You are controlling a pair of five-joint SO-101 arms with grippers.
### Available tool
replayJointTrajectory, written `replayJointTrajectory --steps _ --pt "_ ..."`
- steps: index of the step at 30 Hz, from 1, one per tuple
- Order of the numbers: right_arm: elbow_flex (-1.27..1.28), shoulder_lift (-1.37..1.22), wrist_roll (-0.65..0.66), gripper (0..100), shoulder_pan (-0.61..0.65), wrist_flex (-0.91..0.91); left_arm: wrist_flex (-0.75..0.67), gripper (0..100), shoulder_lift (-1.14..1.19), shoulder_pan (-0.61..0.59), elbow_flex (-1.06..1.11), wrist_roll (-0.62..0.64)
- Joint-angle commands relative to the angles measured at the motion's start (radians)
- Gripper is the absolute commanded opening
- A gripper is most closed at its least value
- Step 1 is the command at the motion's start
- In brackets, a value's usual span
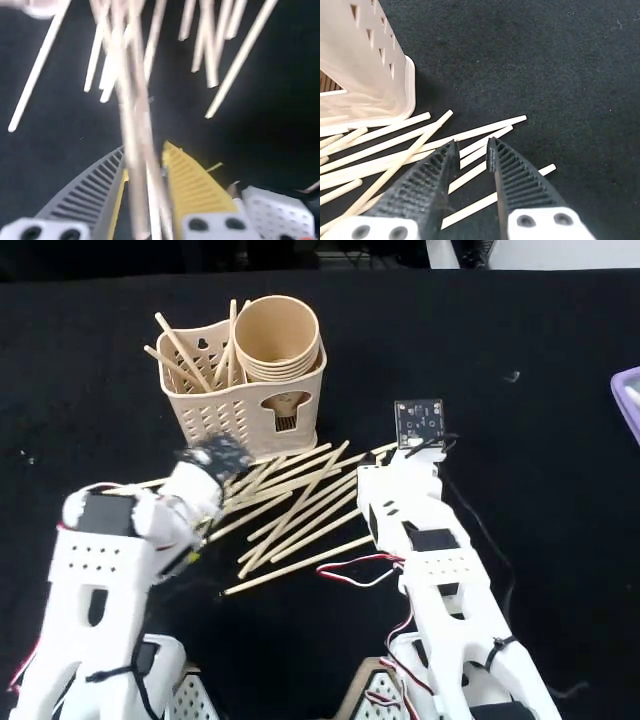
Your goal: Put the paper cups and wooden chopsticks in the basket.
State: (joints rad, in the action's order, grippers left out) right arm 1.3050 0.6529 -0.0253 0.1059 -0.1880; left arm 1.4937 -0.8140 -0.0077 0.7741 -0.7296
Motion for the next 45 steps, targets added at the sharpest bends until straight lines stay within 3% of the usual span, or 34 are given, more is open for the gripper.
replayJointTrajectory --steps 1,8,17,25,33,39,45 --pt "-0.004 0.035 0.0 10.2 -0.02 0.021 -0.009 13 -0.014 -0.131 -0.012 -0.103" --pt "-0.004 0.035 0.0 10.2 -0.02 0.02 -0.015 13 -0.021 -0.168 0.036 -0.143" --pt "-0.016 0.035 0.018 10.6 0.08 -0.054 -0.121 13 -0.021 -0.171 0.071 0.163" --pt "-0.058 0.035 0.27 26.6 0.321 -0.25 -0.308 13 -0.023 -0.308 0.156 0.419" --pt "-0.108 0.035 0.744 26.0 0.417 -0.612 -0.493 13 -0.023 -0.478 0.278 0.563" --pt "-0.105 0.033 0.836 26.2 0.427 -0.666 -0.663 13 -0.017 -0.516 0.394 0.743" --pt "-0.116 -0.077 0.881 26.2 0.419 -0.62 -0.743 13 -0.021 -0.513 0.486 0.744"
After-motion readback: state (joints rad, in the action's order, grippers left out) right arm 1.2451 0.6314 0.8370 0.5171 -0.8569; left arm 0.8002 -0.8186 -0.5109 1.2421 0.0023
